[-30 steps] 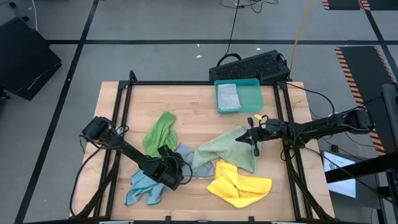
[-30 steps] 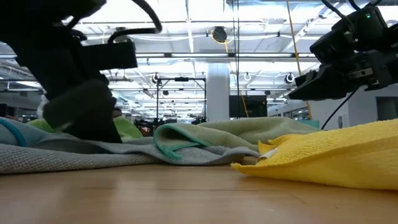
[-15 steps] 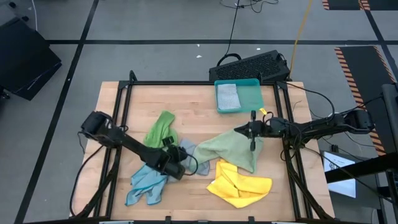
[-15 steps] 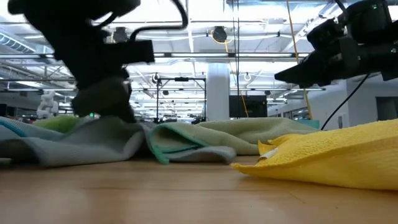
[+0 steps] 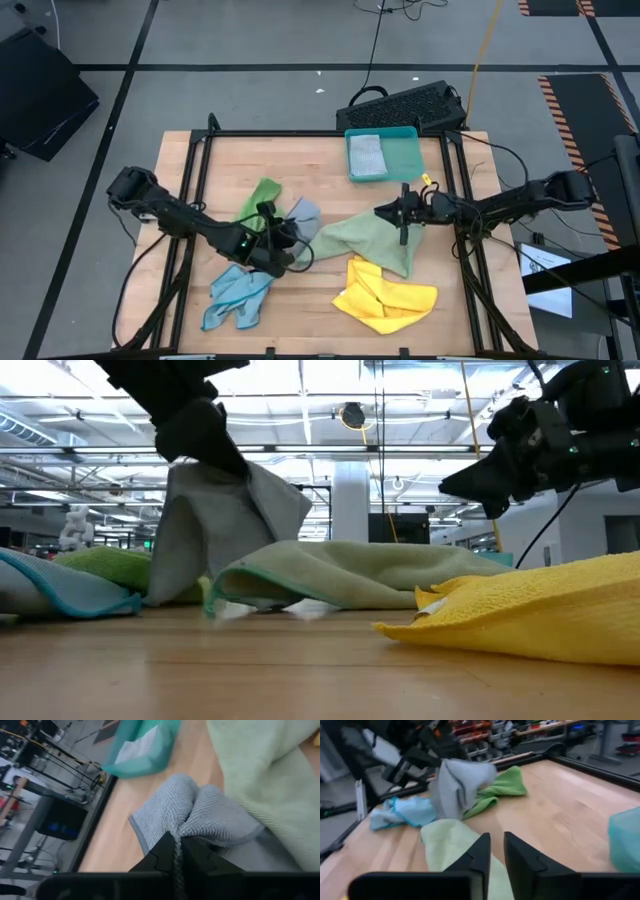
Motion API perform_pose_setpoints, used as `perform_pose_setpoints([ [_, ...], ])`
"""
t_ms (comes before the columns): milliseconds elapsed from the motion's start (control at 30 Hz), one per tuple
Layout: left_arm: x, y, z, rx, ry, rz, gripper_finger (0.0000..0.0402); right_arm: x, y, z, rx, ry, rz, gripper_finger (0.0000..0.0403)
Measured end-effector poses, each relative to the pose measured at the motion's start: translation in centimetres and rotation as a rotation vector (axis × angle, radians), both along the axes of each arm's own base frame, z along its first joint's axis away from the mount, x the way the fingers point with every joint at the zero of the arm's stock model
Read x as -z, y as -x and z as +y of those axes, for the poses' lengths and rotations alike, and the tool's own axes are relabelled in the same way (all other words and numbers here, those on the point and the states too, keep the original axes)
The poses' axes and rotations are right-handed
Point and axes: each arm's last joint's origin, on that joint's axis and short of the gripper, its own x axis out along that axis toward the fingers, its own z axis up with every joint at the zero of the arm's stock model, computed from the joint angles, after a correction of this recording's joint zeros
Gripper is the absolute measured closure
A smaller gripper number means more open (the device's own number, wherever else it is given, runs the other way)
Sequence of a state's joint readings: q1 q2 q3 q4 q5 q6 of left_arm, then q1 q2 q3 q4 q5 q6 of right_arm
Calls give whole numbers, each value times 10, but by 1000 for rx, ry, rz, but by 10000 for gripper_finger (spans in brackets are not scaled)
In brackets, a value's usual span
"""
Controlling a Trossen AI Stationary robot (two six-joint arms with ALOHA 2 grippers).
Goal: Fold microfiber towels
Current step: Fold the gray microfiber cloth
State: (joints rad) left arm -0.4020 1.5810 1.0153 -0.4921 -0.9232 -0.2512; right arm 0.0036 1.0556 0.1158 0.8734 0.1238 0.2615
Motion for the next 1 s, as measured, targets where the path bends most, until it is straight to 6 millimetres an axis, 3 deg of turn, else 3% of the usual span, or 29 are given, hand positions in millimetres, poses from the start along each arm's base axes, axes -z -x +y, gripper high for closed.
perform_pose_setpoints([
  [200,-3,-5,6,25,36,-2,395,-1,-16,1,11,-43,-1,310],
  [400,-5,-8,6,56,30,-9,370,-7,-49,5,-9,-40,19,282],
  [667,-7,-12,8,89,36,-11,371,-4,-92,15,-46,-19,62,270],
  [867,-9,-15,5,107,69,-54,395,-1,-114,22,-67,-16,82,270],
  [1000,-12,-19,3,135,74,-88,379,-2,-124,24,-67,-16,82,270],
])
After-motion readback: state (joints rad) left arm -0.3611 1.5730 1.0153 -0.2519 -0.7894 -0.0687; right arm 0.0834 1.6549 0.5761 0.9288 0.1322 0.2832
